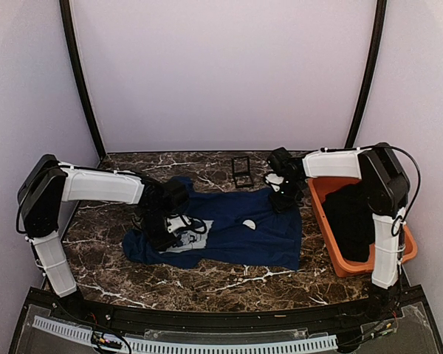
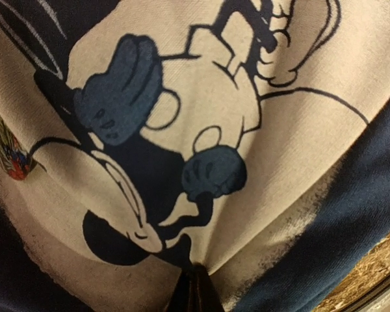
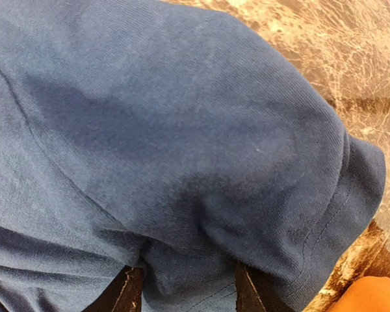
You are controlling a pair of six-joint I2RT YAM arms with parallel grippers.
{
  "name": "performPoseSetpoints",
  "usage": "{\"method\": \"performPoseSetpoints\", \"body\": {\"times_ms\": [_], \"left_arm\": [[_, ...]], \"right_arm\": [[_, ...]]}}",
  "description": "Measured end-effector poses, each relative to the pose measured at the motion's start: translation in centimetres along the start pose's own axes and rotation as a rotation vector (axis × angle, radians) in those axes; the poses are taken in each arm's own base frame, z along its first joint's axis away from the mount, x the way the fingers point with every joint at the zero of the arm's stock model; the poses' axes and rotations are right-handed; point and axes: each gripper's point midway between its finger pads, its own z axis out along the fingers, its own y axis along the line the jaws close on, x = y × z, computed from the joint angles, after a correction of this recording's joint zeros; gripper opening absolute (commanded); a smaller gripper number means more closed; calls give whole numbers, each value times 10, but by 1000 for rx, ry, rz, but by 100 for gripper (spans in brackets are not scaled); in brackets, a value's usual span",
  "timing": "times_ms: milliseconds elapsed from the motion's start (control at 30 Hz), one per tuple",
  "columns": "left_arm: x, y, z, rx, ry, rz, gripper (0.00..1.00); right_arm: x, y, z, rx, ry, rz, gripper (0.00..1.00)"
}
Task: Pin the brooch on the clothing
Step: Smooth out the clothing with brooches at the center of the board.
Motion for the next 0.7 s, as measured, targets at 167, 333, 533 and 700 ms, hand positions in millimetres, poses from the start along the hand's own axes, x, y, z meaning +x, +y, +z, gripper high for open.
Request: {"method": "performPoseSetpoints", "body": {"times_ms": [167, 333, 533, 700], "left_arm": [[3, -7, -9, 38, -18, 0, 5], [1, -16, -24, 85, -66, -2, 15], [-9, -19, -44, 104, -140, -14, 98], [-39, -16, -72, 99, -261, -18, 99]], "right_arm": [[0, -6, 0, 11, 1, 10, 47], [-1, -4, -5, -19, 3, 16, 47], [-14, 10, -49, -102, -80, 14, 50], [-26, 46, -95, -238, -181, -50, 49]]}}
